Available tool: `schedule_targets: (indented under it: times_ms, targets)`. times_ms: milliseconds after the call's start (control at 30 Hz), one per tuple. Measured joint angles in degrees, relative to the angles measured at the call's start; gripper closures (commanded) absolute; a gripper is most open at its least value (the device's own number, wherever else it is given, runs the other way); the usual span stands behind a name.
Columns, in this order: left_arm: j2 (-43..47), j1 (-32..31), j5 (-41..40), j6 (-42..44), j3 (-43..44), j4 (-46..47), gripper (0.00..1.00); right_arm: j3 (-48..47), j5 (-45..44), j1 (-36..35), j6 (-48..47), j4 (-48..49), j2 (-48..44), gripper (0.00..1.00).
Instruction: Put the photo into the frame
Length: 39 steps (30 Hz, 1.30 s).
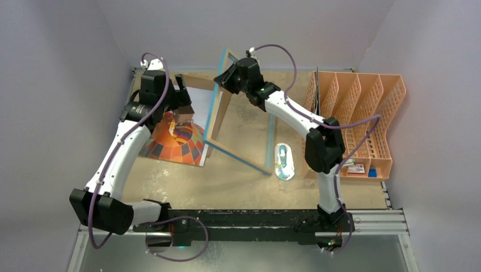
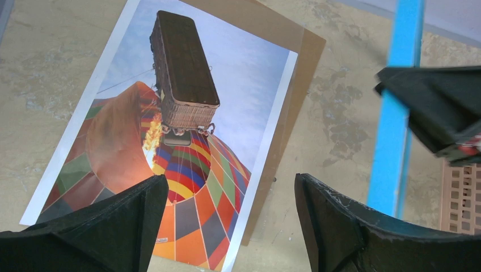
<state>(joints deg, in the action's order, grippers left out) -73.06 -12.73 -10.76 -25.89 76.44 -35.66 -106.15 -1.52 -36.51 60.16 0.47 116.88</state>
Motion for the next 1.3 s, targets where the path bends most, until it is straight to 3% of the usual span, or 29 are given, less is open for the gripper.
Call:
schedule_targets:
  times_ms: [200,433,1133,1300]
  targets:
    - [-1.1,0.3,-0.2,0.0,-0.4,0.0,0.15,1.5,-2.1,0.8,-6.8,-5.1,6.2,0.98]
    - [-1.7,0.6,-0.2,0.2,-0.4,0.0,0.15,6.3,-1.4,1.0,-11.1,-6.3,6.5,0.97]
    - [-3.0,1.9,-0.6,1.6,-0.6,0.0,0.15,4.0,-0.5,-3.7,-6.9,-5.0,11.7,0.88]
    - [-3.0,2.3,-0.7,1.7,-1.4,0.1,0.15,2.1,0.0,-4.7,-4.9,-4.5,13.3,0.82]
